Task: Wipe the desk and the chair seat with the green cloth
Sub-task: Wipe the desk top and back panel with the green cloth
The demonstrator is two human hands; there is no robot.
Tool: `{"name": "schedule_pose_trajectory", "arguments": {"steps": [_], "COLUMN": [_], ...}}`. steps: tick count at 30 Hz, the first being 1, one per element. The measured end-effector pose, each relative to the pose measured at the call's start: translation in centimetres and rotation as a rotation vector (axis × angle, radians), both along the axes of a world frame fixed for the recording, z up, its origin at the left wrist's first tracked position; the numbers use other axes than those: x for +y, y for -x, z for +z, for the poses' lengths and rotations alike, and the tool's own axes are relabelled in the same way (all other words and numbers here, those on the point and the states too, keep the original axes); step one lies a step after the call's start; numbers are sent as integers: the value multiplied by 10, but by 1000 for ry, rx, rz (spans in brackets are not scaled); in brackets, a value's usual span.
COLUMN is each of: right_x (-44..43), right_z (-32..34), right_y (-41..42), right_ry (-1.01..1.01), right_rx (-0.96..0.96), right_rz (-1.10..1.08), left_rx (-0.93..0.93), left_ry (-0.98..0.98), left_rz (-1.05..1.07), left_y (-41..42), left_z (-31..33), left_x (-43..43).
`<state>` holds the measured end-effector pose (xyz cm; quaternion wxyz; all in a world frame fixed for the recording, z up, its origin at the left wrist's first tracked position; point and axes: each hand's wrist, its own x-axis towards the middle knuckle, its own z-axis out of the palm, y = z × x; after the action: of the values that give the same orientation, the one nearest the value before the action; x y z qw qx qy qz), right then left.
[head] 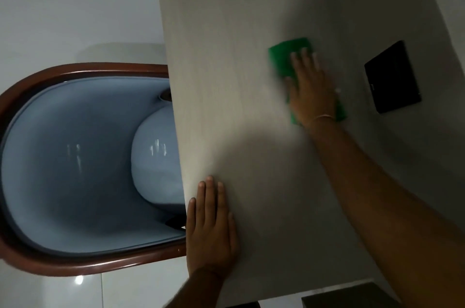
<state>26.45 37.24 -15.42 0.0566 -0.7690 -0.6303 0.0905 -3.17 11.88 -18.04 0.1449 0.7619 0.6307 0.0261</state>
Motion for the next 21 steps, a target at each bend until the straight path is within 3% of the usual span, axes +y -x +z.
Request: {"name": "schedule_pose_trajectory", "arguments": {"steps": [3, 5, 13, 21], "right_x": [-38, -63, -124, -124], "right_z": [5, 6, 0, 6], "right_y": [-55, -64, -9, -3], "right_ry": [4, 27, 0, -17], "right_rx": [8, 13, -92, -90], "right_rz": [-203, -208, -386, -411], "left_rx": [-2, -9, -30, -58], "left_ry": [-4, -8, 28, 10], "left_rz": [4, 0, 11, 6], "left_y": [1, 1, -1, -1], "left_z": [-1, -1, 4, 6], "left_x": [0, 0, 1, 15]}}
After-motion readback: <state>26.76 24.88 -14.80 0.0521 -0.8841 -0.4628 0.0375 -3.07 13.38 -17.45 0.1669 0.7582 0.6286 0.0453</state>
